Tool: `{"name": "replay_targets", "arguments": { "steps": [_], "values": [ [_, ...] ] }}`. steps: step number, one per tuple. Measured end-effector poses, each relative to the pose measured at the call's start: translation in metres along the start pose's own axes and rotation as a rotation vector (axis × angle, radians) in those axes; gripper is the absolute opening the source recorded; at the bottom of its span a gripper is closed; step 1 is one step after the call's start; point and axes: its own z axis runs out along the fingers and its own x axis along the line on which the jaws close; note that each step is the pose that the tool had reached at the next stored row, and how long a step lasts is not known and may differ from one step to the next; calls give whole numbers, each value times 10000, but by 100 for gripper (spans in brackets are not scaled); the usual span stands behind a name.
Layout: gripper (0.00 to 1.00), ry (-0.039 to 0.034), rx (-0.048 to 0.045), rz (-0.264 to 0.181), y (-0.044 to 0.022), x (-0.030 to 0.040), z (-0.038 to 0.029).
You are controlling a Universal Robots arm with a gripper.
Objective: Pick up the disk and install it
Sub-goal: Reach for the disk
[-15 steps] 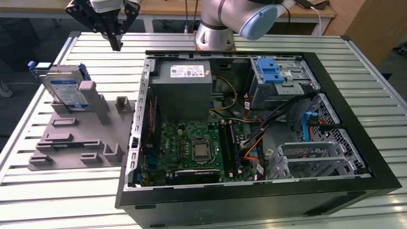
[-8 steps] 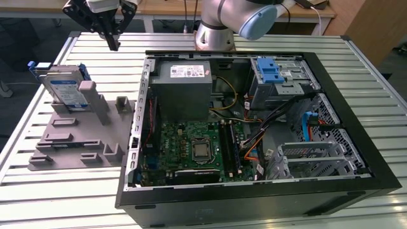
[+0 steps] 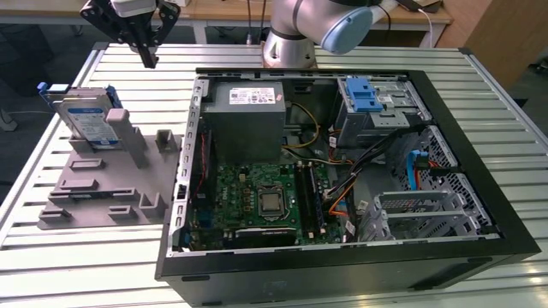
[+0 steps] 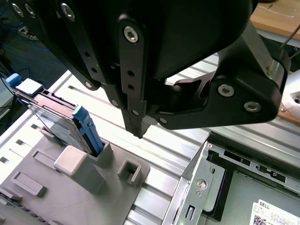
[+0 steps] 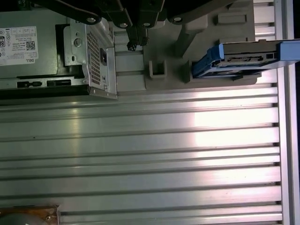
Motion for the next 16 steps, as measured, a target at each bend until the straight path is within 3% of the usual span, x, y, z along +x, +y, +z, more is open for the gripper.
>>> {"name": "replay_targets", "arguments": {
  "steps": [10, 16],
  "values": [
    [11, 0, 0, 1, 2, 14, 1],
    [11, 0, 1, 0, -2, 72, 1]
  ]
}}
